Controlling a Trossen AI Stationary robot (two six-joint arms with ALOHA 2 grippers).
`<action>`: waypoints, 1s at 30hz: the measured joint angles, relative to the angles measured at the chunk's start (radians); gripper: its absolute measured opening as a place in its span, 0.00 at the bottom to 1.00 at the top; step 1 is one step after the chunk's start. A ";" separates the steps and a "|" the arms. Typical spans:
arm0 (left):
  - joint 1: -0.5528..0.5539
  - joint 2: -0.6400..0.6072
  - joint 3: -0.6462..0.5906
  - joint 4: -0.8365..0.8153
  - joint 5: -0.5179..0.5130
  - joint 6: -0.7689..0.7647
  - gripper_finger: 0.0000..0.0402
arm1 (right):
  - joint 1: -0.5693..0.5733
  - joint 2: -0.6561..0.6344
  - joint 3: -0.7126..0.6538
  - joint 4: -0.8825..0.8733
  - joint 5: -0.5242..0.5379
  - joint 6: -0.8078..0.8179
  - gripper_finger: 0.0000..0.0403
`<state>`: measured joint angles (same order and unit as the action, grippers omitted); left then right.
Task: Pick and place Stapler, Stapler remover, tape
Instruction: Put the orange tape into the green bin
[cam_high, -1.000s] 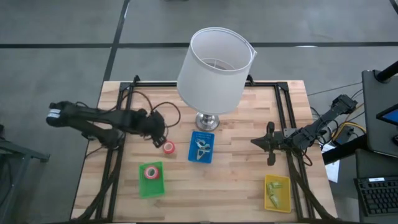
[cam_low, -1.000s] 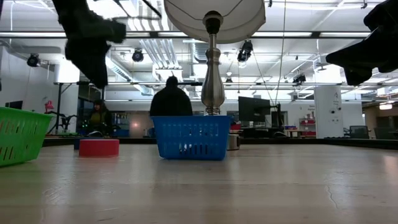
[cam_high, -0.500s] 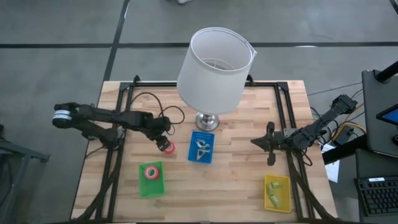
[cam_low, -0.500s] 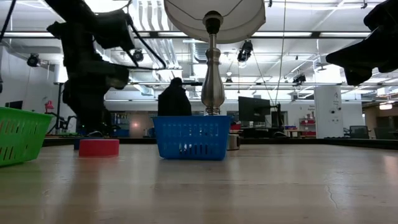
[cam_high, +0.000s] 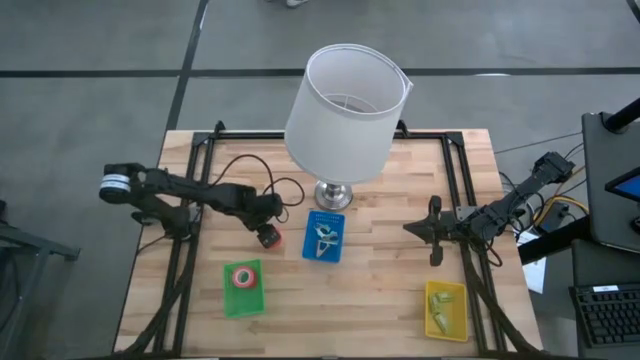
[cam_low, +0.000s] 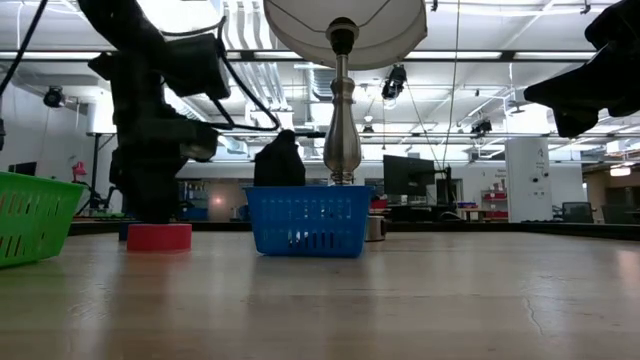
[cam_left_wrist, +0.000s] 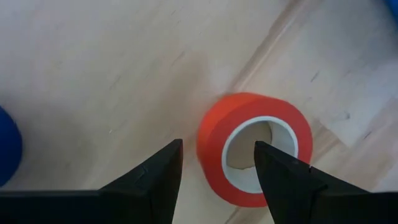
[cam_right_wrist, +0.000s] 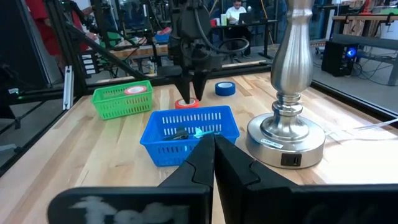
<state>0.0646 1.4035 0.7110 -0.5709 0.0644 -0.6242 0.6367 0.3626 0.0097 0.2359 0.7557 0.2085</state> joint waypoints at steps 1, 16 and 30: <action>-0.001 0.003 0.000 0.001 0.001 0.005 0.50 | 0.000 0.000 0.000 0.000 0.000 0.000 0.02; -0.001 -0.005 0.000 0.016 -0.008 0.073 0.08 | 0.000 0.000 0.000 0.000 0.000 0.000 0.02; -0.170 -0.298 0.083 -0.217 0.076 -0.084 0.10 | 0.000 0.000 0.000 0.000 0.000 0.000 0.02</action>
<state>-0.1057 1.1055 0.7937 -0.7875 0.1405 -0.7087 0.6366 0.3626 0.0097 0.2355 0.7558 0.2085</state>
